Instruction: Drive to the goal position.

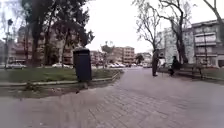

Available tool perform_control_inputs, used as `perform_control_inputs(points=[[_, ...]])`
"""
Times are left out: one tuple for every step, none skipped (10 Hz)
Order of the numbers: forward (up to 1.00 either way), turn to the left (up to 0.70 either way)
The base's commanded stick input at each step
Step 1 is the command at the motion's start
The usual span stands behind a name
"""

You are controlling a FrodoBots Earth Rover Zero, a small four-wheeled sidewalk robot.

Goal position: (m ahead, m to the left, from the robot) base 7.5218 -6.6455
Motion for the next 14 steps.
perform_control_inputs(points=[[0.7,0.0],[0.7,0.0],[0.7,0.0],[0.7,0.0],[0.7,0.0],[0.7,0.0],[0.7,0.0],[0.7,0.0],[0.7,0.0],[0.7,0.0],[0.7,0.0],[0.7,0.0],[0.7,0.0],[0.7,0.0]])
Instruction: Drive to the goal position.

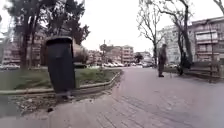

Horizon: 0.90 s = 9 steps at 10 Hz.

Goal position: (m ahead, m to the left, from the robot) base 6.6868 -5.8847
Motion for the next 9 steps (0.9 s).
perform_control_inputs(points=[[0.7,0.0],[0.7,0.0],[0.7,0.0],[0.7,0.0],[0.7,0.0],[0.7,0.0],[0.7,0.0],[0.7,-0.11],[0.7,-0.26]])
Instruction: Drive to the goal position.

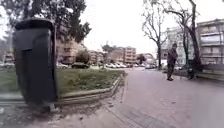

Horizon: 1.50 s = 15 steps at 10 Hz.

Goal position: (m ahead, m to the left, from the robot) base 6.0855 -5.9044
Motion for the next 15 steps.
perform_control_inputs(points=[[0.7,-0.27],[0.7,-0.16],[0.7,0.0],[0.7,0.0],[0.7,0.0],[0.7,-0.04],[0.7,-0.27],[0.7,-0.27],[0.7,-0.27],[0.7,-0.27],[0.7,-0.27],[0.7,-0.27],[0.7,-0.27],[0.7,-0.27],[0.7,-0.27]])
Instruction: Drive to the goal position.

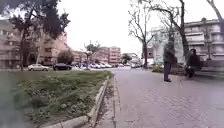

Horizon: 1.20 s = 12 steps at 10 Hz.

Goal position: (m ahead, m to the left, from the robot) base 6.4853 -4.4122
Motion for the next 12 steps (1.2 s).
perform_control_inputs(points=[[0.7,-0.27],[0.7,-0.27],[0.7,-0.27],[0.7,-0.27],[0.7,-0.27],[0.7,-0.27],[0.7,-0.27],[0.7,-0.27],[0.7,-0.27],[0.7,-0.27],[0.7,-0.27],[0.7,-0.27]])
